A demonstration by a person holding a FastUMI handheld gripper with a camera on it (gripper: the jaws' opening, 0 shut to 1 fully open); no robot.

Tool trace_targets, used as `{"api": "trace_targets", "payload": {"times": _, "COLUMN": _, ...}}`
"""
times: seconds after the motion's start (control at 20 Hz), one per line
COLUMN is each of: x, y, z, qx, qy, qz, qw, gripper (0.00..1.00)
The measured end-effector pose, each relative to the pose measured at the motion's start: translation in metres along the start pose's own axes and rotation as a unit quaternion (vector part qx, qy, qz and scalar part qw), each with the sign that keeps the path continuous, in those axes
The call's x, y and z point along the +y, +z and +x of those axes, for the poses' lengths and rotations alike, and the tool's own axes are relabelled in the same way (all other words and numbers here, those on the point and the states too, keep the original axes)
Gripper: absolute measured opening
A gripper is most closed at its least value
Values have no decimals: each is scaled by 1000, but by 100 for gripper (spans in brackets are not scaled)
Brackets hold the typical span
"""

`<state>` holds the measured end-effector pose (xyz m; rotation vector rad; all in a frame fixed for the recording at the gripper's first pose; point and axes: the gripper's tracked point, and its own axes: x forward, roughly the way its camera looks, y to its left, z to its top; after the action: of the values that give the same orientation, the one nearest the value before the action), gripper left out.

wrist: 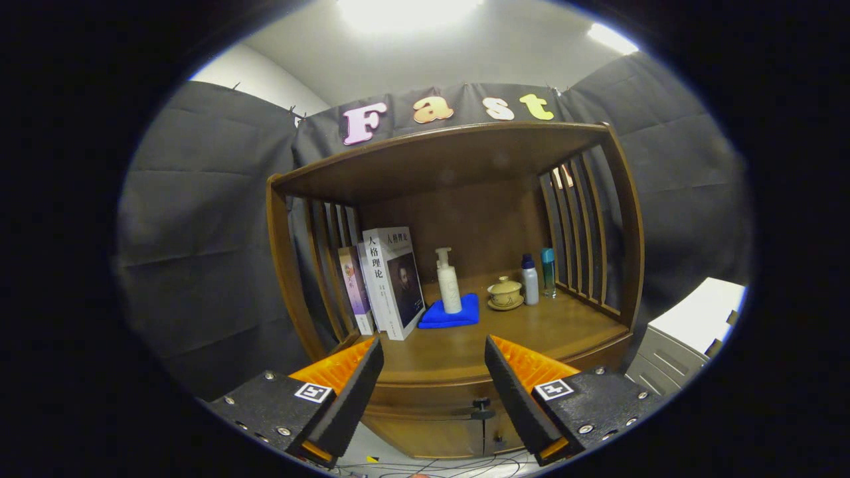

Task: Pull open the drawer, take out the items inside it, and place them on the countertop above the cabinet.

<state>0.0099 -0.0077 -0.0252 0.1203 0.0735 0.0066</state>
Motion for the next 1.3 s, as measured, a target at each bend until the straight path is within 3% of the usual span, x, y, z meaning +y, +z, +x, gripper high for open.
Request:
{"api": "trace_targets", "payload": {"times": 1.05, "x": -39, "y": -68, "z": 19, "qx": 54, "qy": -27, "qz": -60, "qw": 996, "gripper": 95}}
{"api": "trace_targets", "payload": {"times": 1.3, "x": -32, "y": -109, "z": 26, "qx": 73, "qy": -21, "qz": -68, "qw": 995, "gripper": 95}}
